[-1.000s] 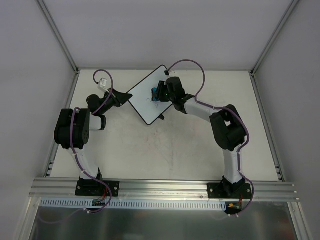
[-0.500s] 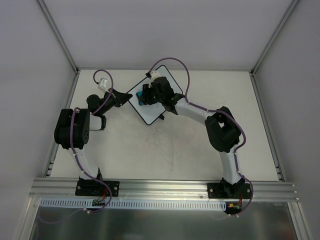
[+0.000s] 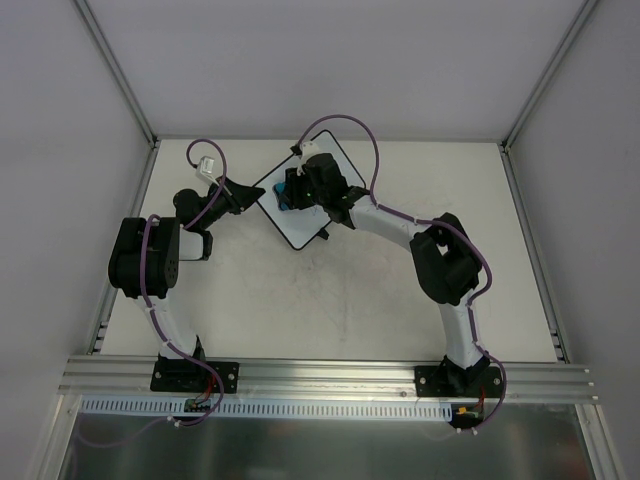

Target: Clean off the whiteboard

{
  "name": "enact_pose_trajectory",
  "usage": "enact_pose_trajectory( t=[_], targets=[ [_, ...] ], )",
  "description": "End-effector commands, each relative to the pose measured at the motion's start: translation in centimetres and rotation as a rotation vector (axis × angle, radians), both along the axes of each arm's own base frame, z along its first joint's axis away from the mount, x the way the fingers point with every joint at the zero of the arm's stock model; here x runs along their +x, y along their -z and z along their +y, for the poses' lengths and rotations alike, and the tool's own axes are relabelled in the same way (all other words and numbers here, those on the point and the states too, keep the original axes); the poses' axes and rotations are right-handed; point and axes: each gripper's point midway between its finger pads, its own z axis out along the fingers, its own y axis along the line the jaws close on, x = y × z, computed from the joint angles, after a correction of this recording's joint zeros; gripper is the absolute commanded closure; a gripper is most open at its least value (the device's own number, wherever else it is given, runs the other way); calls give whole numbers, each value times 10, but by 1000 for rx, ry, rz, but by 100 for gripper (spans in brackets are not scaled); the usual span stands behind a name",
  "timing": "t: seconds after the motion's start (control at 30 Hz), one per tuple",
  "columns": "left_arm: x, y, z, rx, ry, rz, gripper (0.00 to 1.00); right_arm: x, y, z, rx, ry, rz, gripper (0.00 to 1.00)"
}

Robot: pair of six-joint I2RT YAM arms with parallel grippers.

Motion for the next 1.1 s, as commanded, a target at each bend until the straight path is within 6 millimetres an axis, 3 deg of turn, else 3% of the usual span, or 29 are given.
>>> enact_pose_trajectory(
  t=[0.0,0.37,0.57,1.07],
  targets=[
    [-5,-14,-9,44,68,-112,100,6,3,-3,-42,22,-22,100],
    [-8,-18,-12,30,88,-106,100,23,35,-36,-85,219,42,100],
    [-9,-18,-11,19,92,-103,100,35,57,-75,-24,351,127,100],
    [-9,-18,-10,10,93,-106,100,26,98,-142,63,604,280,100]
  ],
)
